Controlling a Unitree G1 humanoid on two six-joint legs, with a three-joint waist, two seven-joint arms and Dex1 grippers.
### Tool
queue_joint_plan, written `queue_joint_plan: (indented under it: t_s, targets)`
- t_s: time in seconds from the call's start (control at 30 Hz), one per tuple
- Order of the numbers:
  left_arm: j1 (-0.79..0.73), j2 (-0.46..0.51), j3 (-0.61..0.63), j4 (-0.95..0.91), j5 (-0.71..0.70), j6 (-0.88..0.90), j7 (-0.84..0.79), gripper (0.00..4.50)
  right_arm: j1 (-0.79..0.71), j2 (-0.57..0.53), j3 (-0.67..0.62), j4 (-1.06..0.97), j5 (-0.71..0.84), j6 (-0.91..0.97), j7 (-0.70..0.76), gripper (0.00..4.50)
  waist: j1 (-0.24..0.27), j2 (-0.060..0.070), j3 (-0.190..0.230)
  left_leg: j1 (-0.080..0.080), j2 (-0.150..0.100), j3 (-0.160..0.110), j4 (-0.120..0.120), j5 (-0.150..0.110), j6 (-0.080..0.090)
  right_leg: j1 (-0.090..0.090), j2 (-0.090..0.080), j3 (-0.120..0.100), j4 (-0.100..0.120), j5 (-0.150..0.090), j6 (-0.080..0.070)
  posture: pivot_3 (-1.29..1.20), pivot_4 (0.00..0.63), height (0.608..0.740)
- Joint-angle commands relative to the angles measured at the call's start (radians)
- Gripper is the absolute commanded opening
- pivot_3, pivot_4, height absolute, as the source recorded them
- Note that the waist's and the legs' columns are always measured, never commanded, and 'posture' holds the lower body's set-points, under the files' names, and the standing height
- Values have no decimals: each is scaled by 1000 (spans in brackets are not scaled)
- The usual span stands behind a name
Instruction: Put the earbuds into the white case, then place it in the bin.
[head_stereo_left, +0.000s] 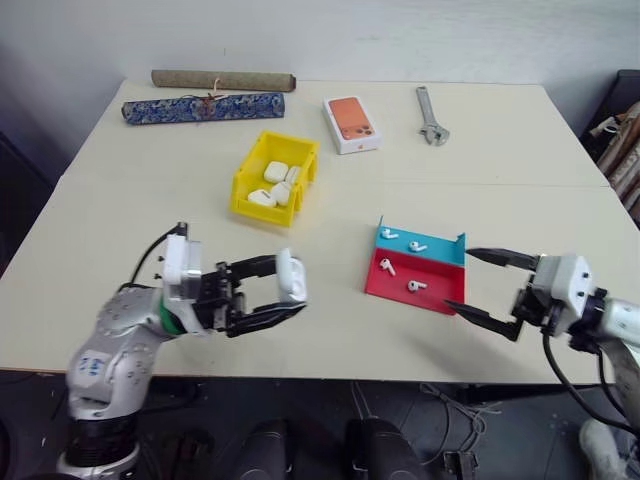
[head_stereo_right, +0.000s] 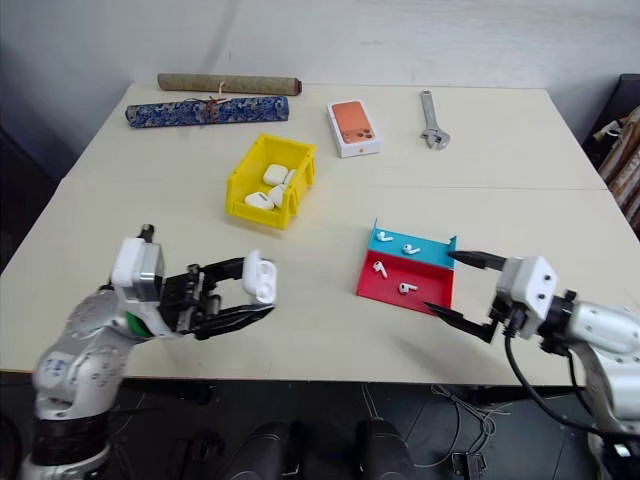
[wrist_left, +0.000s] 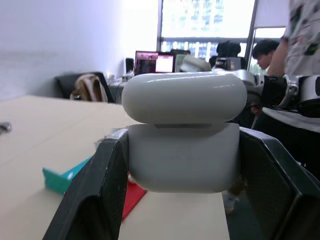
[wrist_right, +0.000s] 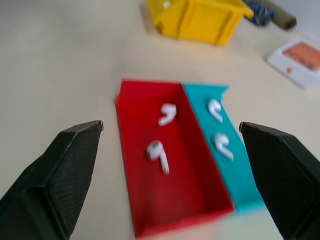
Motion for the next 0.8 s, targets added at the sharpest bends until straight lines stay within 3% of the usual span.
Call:
queue_joint_plan:
  t_s: [0.03,0.27,0.37,0.5,0.6,0.77,0.8]
  targets:
    - [-16,-76,-65,46,-3,-94,-13,2795,138,-4,-158,3,-38,17,-43,4500,7,0,0,0,0,0,0,0,0,0,0,0,0,0,0,0,150,740]
    - [-21,-120,-153,143,65,-236,-52,2795,234,6,-231,67,-32,1,-13,4500,-16,0,0,2,1,4,1,-3,7,2,2,3,-1,0,0,0,150,740]
    - [-16,-126,-157,149,45,-240,-48,2795,194,-24,-196,61,-43,-15,15,4500,-17,0,0,3,1,5,1,-3,7,2,2,4,-1,0,0,0,150,740]
    - [-5,-131,-167,145,35,-244,-43,2795,58,-110,-73,-38,-20,129,33,4500,-22,0,0,4,1,7,1,-3,7,2,2,6,-1,0,0,0,150,740]
    - [-4,-139,-162,148,38,-255,-16,2795,-70,-149,51,-85,-31,224,32,3862,-16,0,0,4,2,6,1,-3,6,1,2,5,0,0,0,0,150,740]
    - [10,-111,-154,153,40,-255,-12,2795,-292,-163,293,-84,-122,360,29,2167,-11,0,0,2,2,5,2,-1,2,0,2,5,0,0,1,0,150,740]
    - [14,-106,-151,152,39,-256,-12,2795,-337,-154,337,-77,-153,378,14,2167,-13,0,0,1,1,5,2,-1,2,-1,2,5,0,0,1,0,150,740]
